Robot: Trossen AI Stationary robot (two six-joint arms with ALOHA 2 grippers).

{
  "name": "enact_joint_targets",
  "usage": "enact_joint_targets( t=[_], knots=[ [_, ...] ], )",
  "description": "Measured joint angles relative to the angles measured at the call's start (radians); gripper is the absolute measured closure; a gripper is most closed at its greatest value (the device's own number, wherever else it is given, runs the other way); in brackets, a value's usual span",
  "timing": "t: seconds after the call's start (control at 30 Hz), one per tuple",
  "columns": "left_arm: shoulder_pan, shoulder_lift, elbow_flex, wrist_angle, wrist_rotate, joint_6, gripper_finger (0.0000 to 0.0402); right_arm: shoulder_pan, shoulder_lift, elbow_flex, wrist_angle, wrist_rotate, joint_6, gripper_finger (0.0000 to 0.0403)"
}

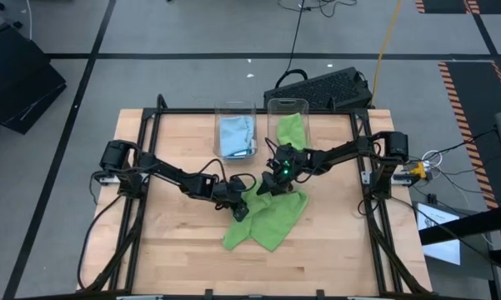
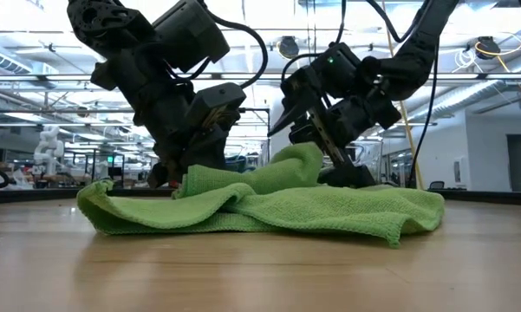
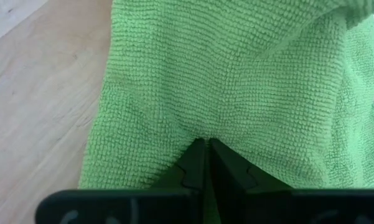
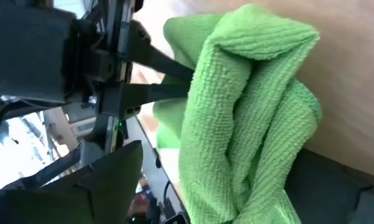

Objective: Fold microfiber towels
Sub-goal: Stack the folded green microfiber towel on top of the other green microfiber towel in the right transparent bin

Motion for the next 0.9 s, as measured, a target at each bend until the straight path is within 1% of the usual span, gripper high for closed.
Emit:
enact_joint_targets(
  t=[0.07,0.17,0.23,0.3,0.33,0.43,0.57,0.67,0.9],
  knots=[
    [0.000,0.000,0.000,0.000,0.000,0.001,0.0376,0.000,-0.001,0.000,-0.001,0.000,-0.002,0.0046],
    [0.000,0.000,0.000,0.000,0.000,0.004,0.0376,0.004,-0.001,0.000,-0.006,0.009,-0.018,0.0044],
    [0.000,0.000,0.000,0.001,0.000,0.004,0.0376,0.012,-0.001,0.000,-0.026,0.048,-0.028,0.0052],
    [0.000,0.000,0.000,0.001,-0.001,0.004,0.0376,0.019,-0.001,0.000,-0.040,0.086,-0.030,0.0069],
    [0.000,0.000,0.000,0.001,-0.001,0.004,0.0376,0.021,-0.001,0.000,-0.039,0.102,-0.030,0.0080],
    [0.000,0.000,0.000,0.001,-0.002,0.004,0.0376,0.021,-0.001,0.000,-0.039,0.105,-0.031,0.0124],
    [0.000,0.000,0.000,0.003,-0.025,0.003,0.0376,0.021,-0.001,0.000,-0.039,0.104,-0.032,0.0201],
    [0.000,0.001,-0.001,0.006,-0.033,0.003,0.0376,0.027,0.015,0.000,-0.032,0.130,-0.024,0.0256],
    [0.000,0.001,-0.001,0.007,-0.035,-0.016,0.0376,0.041,0.053,0.000,0.012,0.128,-0.018,0.0342]
  ],
)
